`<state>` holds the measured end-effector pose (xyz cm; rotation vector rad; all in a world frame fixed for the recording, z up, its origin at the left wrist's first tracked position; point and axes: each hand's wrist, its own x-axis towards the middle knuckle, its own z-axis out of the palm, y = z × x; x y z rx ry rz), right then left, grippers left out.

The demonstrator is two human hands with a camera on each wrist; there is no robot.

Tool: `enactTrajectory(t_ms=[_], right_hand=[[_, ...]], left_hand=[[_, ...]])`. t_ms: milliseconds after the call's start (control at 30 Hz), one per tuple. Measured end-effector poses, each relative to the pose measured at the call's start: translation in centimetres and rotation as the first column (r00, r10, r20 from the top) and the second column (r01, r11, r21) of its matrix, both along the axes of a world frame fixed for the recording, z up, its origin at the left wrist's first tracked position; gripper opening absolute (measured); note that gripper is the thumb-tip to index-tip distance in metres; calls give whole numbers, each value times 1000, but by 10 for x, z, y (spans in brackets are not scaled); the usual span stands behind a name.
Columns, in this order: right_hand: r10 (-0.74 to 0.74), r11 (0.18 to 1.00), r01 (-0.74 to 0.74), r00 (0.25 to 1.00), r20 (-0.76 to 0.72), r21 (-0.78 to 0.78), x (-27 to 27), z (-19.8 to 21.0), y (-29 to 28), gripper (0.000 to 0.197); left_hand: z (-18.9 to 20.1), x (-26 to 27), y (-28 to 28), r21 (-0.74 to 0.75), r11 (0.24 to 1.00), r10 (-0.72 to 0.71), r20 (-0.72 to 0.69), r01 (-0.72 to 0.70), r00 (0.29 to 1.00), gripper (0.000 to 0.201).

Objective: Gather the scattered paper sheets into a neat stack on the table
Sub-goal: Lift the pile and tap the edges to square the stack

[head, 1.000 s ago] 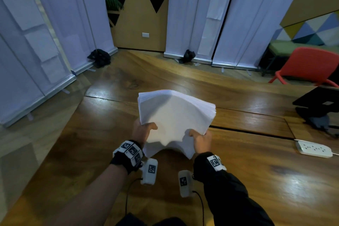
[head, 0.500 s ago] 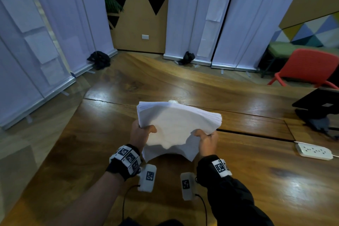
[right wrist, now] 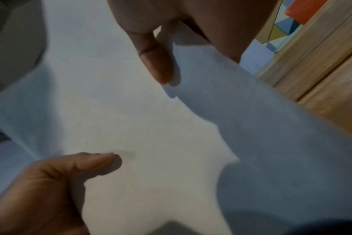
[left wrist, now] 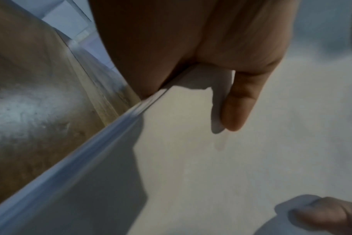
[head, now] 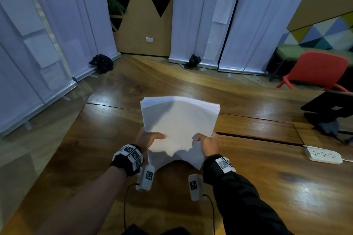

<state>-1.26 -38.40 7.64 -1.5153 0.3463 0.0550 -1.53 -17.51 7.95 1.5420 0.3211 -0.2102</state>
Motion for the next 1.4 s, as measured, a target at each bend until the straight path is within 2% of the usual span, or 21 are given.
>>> enactTrajectory(t_ms=[133,233,367,500,567,667,733,767,833,867,900,933,967,1033,1067,1100,1167,1233,1267,1333,1400], right_hand=[[-33,997,30,998,47,69,0,2,-2,27],[-33,999,33,999,12,32,-4,-16,-2,21],[26,1000,-26,999,-25,-5,-6,-26,-2,22],[73,997,-73,997,-16,-9,1,-10,-12,25],[120,992,-121,992,-39,-22,2,-8,-20,32],[223,969,-235,964,-142,-75,-10,-13,-31,17],[194,975,-215,947,-256,-53,-23,-27,-39,13],[162,984,-178,936,-313,-23,-29,-38,-41,18],[121,989,-73,898,-424,126,-37,-63,-42,54],[147,967,-24,869,-473,255,-40,-74,-39,65],[193,927,10,844,-501,375,-43,-78,-32,66],[225,892,34,832,-508,452,-47,-83,-24,59],[221,876,61,831,-511,479,-50,-83,-14,50],[151,924,71,837,-527,377,-49,-89,1,46],[113,952,61,840,-530,299,-49,-97,2,57],[81,964,72,836,-543,256,-49,-104,0,58],[52,975,77,833,-551,209,-48,-112,-9,47],[69,988,21,833,-550,156,-53,-106,-23,40],[89,990,-15,837,-540,140,-55,-106,-33,32],[124,992,-84,833,-540,98,-58,-107,-55,20],[127,991,-121,822,-554,48,-56,-115,-75,26]], left_hand=[[2,3,6,0,1000,0,53,0,999,34],[-11,-8,1,39,998,39,20,-39,999,33],[-19,-15,-3,43,997,54,76,-58,996,41],[-9,-10,3,24,1000,9,53,-11,999,28],[-14,-5,7,2,999,52,12,-52,999,21],[-27,-3,16,-89,978,179,-94,-188,979,15],[-33,-9,20,-166,966,170,-165,-197,972,10],[-37,-12,22,-195,962,152,-205,-193,967,11],[-46,-17,24,-242,950,129,-278,-199,952,19],[-57,-17,26,-248,949,114,-308,-196,944,24],[-69,-19,26,-234,953,107,-340,-194,934,32],[-88,-20,26,-203,959,111,-370,-197,923,44],[-129,-14,32,-188,960,119,-397,-208,910,57],[-215,-5,42,-197,951,125,-461,-239,878,75],[-245,-3,44,-194,948,130,-488,-252,863,82],[-249,-11,42,-190,946,135,-509,-264,850,86],[-228,-34,31,-260,918,126,-528,-301,840,80],[-174,-57,26,-291,889,146,-553,-355,820,55],[-147,-65,26,-263,888,180,-559,-378,810,45],[-124,-71,39,-218,905,209,-523,-367,826,33],[-118,-71,57,-83,957,208,-472,-278,857,42]])
